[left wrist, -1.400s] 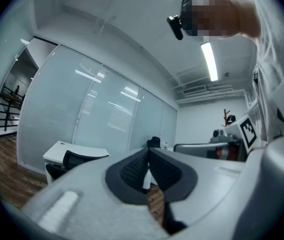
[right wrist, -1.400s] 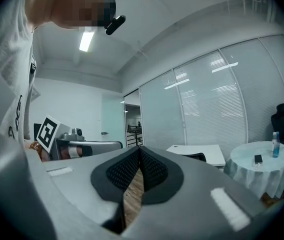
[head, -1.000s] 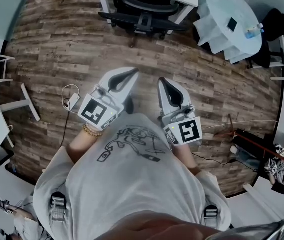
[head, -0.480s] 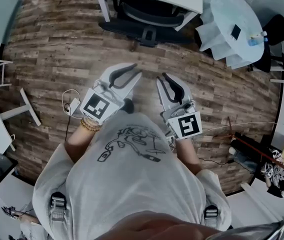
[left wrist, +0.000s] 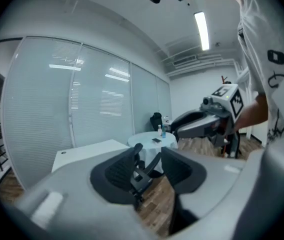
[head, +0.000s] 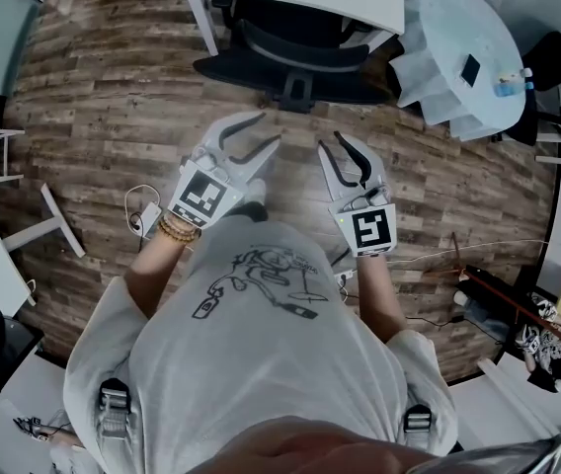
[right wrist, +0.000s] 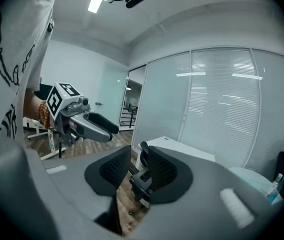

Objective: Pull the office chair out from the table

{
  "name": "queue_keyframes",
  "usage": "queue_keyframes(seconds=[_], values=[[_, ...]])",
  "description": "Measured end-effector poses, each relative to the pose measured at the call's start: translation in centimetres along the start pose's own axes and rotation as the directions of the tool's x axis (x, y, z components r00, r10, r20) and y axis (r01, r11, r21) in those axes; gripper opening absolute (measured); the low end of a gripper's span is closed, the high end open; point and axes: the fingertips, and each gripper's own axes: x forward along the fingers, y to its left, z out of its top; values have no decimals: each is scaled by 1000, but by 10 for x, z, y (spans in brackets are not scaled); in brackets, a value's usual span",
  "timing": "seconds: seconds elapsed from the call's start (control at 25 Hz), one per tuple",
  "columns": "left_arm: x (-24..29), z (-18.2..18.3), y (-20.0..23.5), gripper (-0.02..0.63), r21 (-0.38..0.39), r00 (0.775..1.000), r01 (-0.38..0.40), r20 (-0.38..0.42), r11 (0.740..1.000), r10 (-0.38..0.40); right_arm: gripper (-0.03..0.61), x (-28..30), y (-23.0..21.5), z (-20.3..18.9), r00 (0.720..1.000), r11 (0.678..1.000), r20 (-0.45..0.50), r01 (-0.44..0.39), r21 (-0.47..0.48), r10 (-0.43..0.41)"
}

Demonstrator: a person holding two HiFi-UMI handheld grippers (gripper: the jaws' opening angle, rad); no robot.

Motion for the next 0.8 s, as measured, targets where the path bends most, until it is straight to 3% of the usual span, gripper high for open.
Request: queue_keyframes(seconds=[0.12, 0.24, 0.4, 0.8], values=[[20, -25, 19, 178, 62, 998, 8, -59, 998, -4, 138, 19, -11, -25, 996, 997, -85, -17, -77, 10], [33, -51, 29, 236, 129, 991, 46, -130, 991, -29, 159, 34, -14, -42, 989, 985, -145, -45, -168, 20], [46, -82, 43, 247, 217, 974, 81, -224, 973, -31, 170, 52, -18, -64, 978, 963, -208, -85, -257, 31], [75, -141, 66, 271, 424, 900, 200, -436, 883, 5, 222, 86, -35, -132, 909, 864, -415, -235, -445, 34]])
